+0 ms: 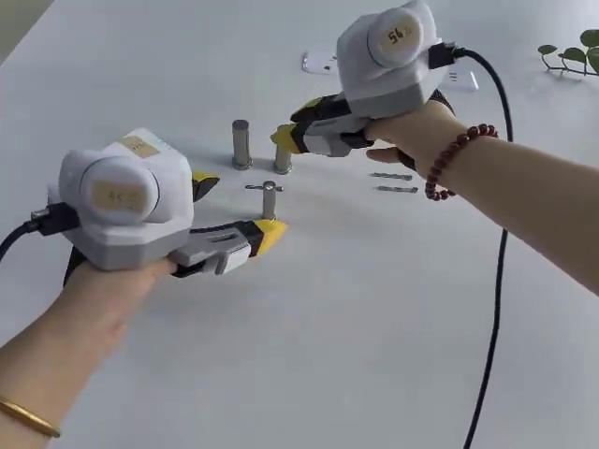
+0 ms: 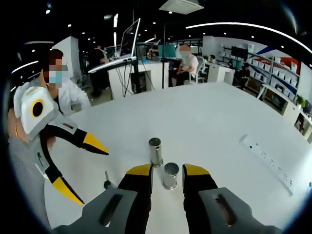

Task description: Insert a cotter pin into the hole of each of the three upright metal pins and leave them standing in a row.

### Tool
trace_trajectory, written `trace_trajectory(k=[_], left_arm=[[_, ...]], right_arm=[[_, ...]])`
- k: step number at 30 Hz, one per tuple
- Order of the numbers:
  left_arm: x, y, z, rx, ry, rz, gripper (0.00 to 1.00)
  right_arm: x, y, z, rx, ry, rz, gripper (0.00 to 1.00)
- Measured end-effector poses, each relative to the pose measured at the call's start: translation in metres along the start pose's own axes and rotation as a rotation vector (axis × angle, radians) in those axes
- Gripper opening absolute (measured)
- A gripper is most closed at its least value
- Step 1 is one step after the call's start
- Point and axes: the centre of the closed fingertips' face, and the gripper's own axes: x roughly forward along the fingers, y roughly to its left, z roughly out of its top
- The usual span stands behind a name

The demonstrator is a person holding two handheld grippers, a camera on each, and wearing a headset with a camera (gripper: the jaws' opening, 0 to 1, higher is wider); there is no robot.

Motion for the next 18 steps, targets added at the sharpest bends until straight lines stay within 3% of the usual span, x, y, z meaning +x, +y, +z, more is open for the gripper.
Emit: trace_trajectory(k=[7,11,18], left_arm=[[-0.004,-0.003,0.001,0.003,0.005,0.003,0.62],[-0.006,-0.006,0.001,0.009,0.012,0.002,0.65],[-0.007,-0.015,-0.001,0.037,0.029,-0.018,0.66]], right_arm=[[0.014,-0.002,-0.015,0.042,0.008,0.008,0.17],[0.013,0.004,-0.014,0.057,0.001,0.012,0.14],[0.019,-0.005,-0.018,0.056,0.003,-0.005,0.09]])
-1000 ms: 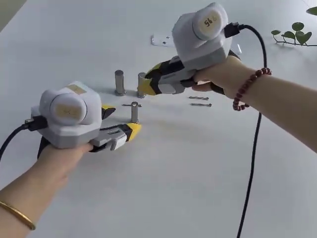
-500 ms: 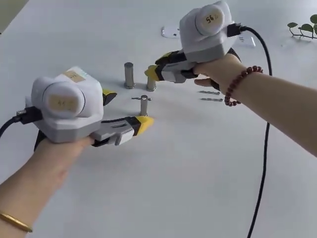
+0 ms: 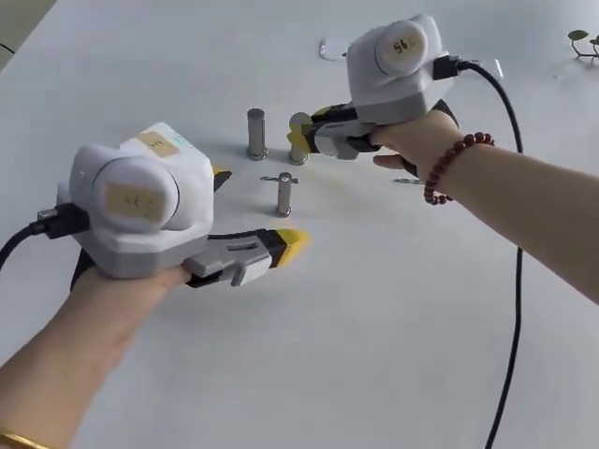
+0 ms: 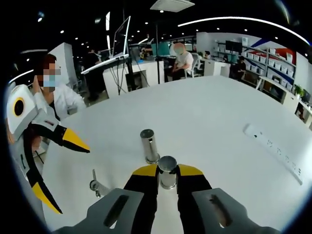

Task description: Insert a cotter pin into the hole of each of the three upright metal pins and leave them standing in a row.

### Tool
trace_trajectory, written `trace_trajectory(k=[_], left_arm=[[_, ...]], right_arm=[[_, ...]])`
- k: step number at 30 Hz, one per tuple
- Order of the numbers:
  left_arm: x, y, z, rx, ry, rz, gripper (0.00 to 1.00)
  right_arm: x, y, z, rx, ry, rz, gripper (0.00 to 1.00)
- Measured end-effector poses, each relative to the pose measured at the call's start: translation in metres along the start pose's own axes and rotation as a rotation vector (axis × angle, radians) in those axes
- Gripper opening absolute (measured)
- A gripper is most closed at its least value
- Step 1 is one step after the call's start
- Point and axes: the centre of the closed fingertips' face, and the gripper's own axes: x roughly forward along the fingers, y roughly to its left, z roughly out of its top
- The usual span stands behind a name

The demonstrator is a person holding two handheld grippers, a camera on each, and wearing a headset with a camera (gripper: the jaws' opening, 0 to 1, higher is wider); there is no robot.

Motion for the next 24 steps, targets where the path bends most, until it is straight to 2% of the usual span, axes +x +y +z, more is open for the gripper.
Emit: trace_trajectory(k=[4,11,15,21,24], left_arm=[[-0.003,0.001,0.001,-0.005,-0.003,0.005,0.66],[-0.012,0.005,-0.001,-0.008,0.003,0.022,0.66],[-0.014,0.005,-0.001,-0.007,0.004,0.028,0.67],[-0.018,0.004,0.003,-0.007,-0.006,0.035,0.66],[-0.020,0.004,0.003,-0.012,-0.008,0.037,0.66]], right_arm=[[0.000,0.000,0.000,-0.033,0.005,-0.009,0.08],[0.001,0.002,0.000,-0.035,0.018,-0.003,0.08],[-0.006,0.006,-0.001,-0.027,0.014,0.002,0.08],[-0.016,0.005,-0.004,-0.031,0.014,0.004,0.08],[-0.026,0.011,-0.009,-0.036,0.019,0.003,0.08]])
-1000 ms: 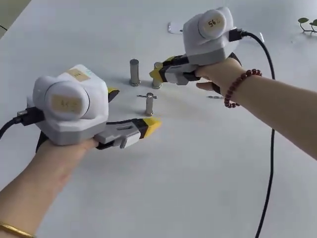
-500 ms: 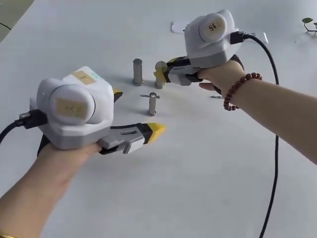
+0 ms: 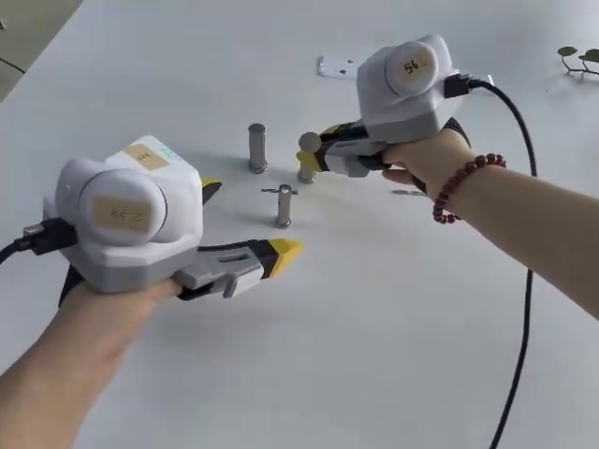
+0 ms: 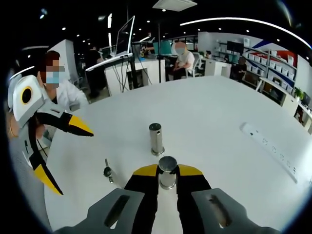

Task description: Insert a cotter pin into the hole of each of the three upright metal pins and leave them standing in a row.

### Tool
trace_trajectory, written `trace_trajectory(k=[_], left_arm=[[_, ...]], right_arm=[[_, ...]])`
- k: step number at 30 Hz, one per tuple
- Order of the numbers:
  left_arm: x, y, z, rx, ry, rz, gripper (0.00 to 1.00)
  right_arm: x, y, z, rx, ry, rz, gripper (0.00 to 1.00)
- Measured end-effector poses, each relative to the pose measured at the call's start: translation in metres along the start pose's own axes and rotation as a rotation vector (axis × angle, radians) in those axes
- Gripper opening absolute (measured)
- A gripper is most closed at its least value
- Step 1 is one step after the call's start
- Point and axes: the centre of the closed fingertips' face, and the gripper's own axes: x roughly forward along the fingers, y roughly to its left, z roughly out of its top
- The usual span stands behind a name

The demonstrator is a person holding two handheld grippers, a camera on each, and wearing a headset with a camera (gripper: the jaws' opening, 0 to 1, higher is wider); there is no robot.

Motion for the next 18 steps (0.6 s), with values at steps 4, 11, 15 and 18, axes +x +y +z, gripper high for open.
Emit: trace_trajectory(k=[4,11,15,18], left_arm=[[-0.002,-0.001,0.001,-0.010,-0.003,0.004,0.66],[-0.006,-0.006,0.001,-0.008,-0.002,0.006,0.66],[-0.007,-0.009,0.002,-0.009,-0.005,0.003,0.65],[-0.008,-0.012,0.002,-0.007,-0.005,0.002,0.65]], right_arm=[[-0.010,0.005,-0.005,-0.003,0.004,0.006,0.08],[-0.028,0.015,-0.020,0.006,0.010,0.006,0.08],[-0.035,0.023,-0.024,0.009,0.007,0.011,0.08],[-0.041,0.029,-0.027,0.008,0.006,0.016,0.08]])
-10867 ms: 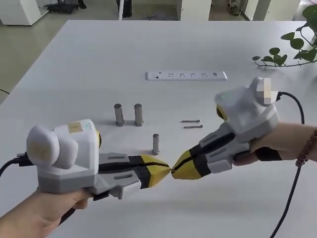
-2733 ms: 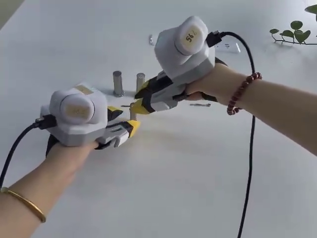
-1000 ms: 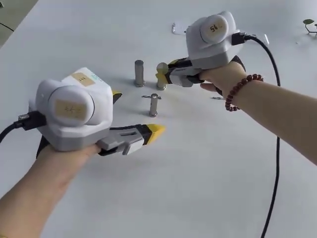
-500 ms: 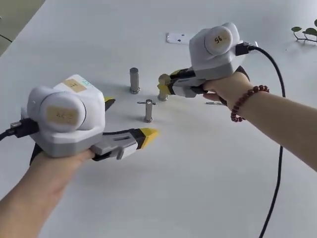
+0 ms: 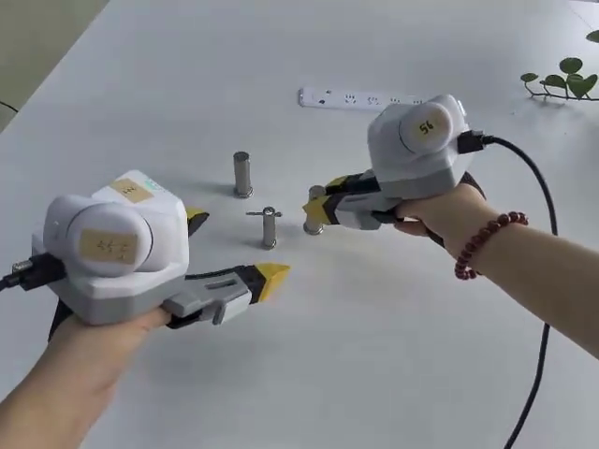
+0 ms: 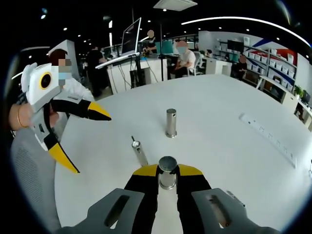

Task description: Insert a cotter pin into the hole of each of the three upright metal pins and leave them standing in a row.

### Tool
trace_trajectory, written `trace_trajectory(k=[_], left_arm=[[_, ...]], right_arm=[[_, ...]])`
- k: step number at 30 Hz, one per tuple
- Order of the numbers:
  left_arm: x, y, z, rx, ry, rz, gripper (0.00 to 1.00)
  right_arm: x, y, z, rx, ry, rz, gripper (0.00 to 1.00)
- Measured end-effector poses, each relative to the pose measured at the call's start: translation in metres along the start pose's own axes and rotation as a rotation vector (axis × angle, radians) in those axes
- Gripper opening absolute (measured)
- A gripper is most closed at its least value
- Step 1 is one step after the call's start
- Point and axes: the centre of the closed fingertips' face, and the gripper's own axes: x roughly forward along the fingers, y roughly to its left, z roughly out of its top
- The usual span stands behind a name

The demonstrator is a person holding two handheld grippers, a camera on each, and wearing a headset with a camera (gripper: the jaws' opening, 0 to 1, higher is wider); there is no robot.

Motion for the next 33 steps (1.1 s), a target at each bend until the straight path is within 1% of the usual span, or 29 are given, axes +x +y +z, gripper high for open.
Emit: trace_trajectory(k=[3,5,7,10,15,16,17,24,28,33], left_arm=[[-0.002,-0.002,0.000,-0.005,-0.006,0.001,0.64],[-0.003,-0.004,0.000,-0.009,-0.009,0.000,0.64],[-0.005,-0.005,-0.002,-0.011,-0.006,-0.002,0.64],[-0.005,-0.006,-0.003,-0.012,-0.006,-0.003,0.64],[-0.007,-0.007,-0.003,-0.016,-0.008,-0.004,0.64],[-0.007,-0.007,-0.004,-0.016,-0.009,-0.003,0.64],[-0.007,-0.007,-0.004,-0.016,-0.008,-0.003,0.64],[-0.007,-0.010,-0.004,-0.017,-0.010,-0.009,0.63],[-0.006,-0.011,-0.005,-0.016,-0.008,-0.012,0.62],[-0.005,-0.011,-0.006,-0.026,-0.010,-0.014,0.62]], right_arm=[[-0.005,0.005,-0.004,0.006,-0.001,0.003,0.08],[-0.009,0.013,-0.005,0.003,0.000,0.006,0.08],[-0.009,0.013,-0.007,-0.009,0.008,0.009,0.08],[-0.013,0.024,-0.009,-0.021,0.013,0.010,0.08],[-0.017,0.034,-0.014,-0.023,0.016,0.008,0.08],[-0.015,0.030,-0.014,-0.021,0.016,0.007,0.08],[-0.015,0.030,-0.015,-0.018,0.015,0.007,0.08],[-0.020,0.039,-0.021,-0.017,0.020,0.009,0.08],[-0.020,0.039,-0.025,-0.009,0.024,0.008,0.08],[-0.021,0.040,-0.030,-0.016,0.023,0.008,0.08]])
